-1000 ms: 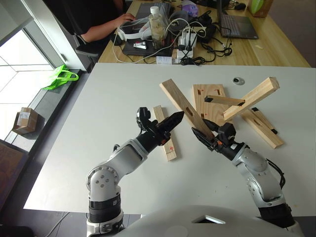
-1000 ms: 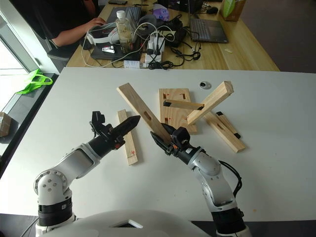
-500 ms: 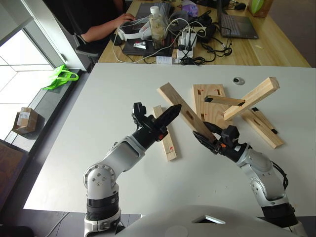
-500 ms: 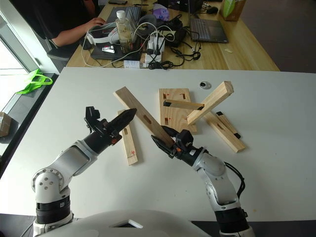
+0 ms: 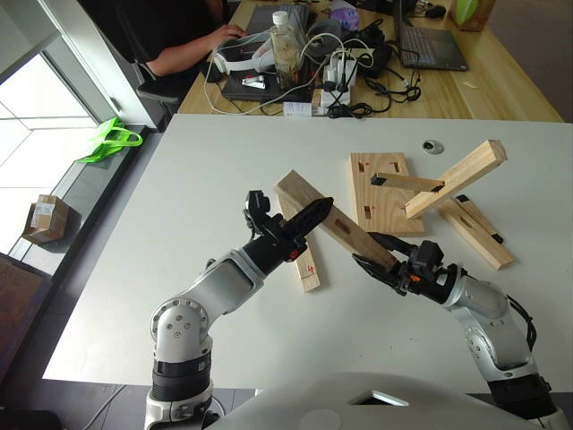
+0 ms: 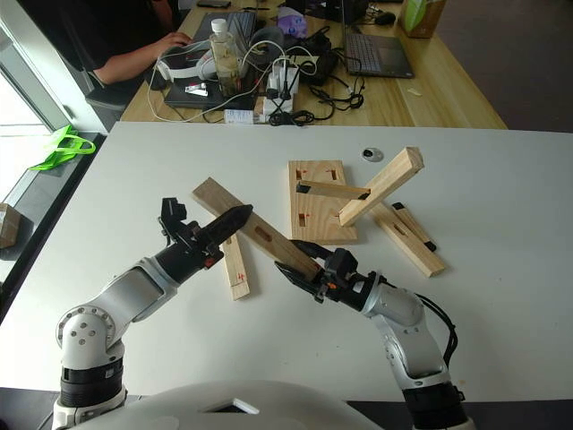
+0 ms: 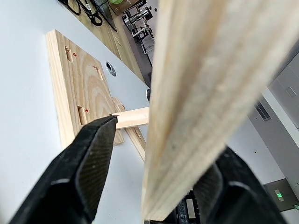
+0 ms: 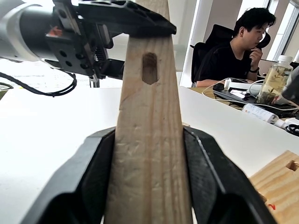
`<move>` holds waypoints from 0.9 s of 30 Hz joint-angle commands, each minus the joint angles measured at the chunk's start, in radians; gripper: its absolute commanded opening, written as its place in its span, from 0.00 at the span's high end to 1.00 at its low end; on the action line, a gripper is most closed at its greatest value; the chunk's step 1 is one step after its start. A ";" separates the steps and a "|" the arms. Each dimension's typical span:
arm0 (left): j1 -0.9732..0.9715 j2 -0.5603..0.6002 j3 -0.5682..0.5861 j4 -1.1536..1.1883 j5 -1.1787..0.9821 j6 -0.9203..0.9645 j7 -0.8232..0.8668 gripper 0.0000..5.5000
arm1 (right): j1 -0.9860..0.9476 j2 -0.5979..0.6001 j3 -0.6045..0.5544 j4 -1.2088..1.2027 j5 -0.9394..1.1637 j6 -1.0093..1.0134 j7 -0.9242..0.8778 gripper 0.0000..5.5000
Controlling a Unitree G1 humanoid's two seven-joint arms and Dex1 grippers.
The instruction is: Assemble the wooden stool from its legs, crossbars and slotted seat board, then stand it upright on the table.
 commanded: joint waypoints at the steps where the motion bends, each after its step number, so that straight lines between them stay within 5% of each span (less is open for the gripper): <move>1: -0.005 0.018 -0.019 -0.022 0.010 -0.007 -0.020 0.59 | -0.017 -0.022 0.000 0.028 -0.005 -0.043 0.040 0.63; 9: -0.008 0.012 -0.010 -0.012 0.068 -0.061 -0.035 0.81 | -0.047 -0.044 -0.001 0.018 -0.004 -0.028 0.043 0.63; 15: 0.000 0.014 -0.012 -0.008 0.086 -0.061 -0.049 0.81 | -0.074 -0.055 0.003 0.035 -0.068 -0.084 0.025 0.63; 23: -0.014 0.019 0.021 -0.004 0.200 -0.126 -0.080 0.81 | -0.126 -0.084 -0.017 0.106 -0.095 -0.150 0.053 0.34; 27: -0.065 0.015 0.167 0.074 0.283 -0.239 -0.027 0.81 | -0.145 -0.164 -0.123 0.240 -0.064 -0.003 0.024 0.30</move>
